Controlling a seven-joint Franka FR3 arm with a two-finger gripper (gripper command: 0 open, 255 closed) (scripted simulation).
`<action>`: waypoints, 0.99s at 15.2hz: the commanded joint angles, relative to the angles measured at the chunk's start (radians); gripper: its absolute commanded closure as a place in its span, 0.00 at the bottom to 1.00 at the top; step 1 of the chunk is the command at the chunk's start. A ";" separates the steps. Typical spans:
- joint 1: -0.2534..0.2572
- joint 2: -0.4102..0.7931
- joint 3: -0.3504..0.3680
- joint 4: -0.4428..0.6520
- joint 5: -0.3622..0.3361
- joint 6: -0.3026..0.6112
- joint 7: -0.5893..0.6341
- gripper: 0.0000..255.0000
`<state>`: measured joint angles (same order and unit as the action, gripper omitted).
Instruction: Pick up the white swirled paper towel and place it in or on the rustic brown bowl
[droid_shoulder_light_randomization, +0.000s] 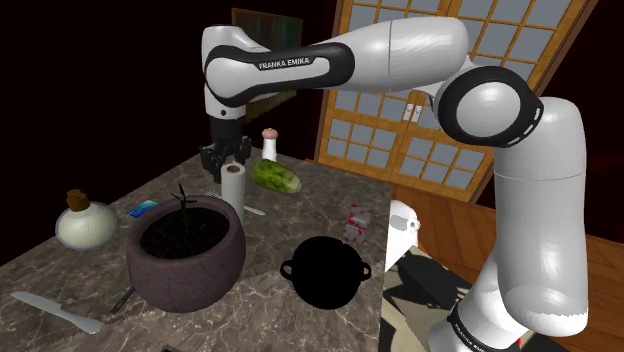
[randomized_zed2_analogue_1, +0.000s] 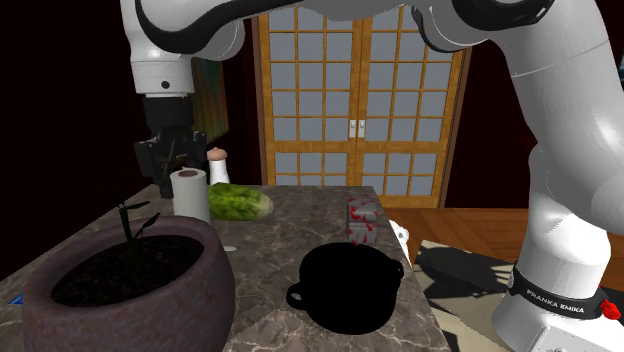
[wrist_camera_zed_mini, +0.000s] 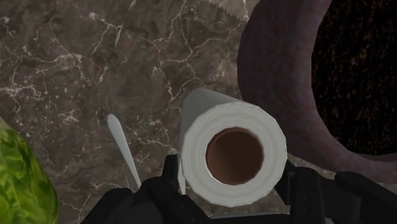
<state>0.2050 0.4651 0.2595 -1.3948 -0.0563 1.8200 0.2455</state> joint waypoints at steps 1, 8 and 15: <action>0.001 -0.002 0.001 0.025 0.001 -0.027 0.000 1.00; 0.007 -0.001 0.002 0.121 0.001 -0.122 0.002 1.00; 0.017 0.017 0.003 0.244 -0.003 -0.226 0.006 1.00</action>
<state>0.2211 0.4790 0.2627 -1.1711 -0.0588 1.6106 0.2516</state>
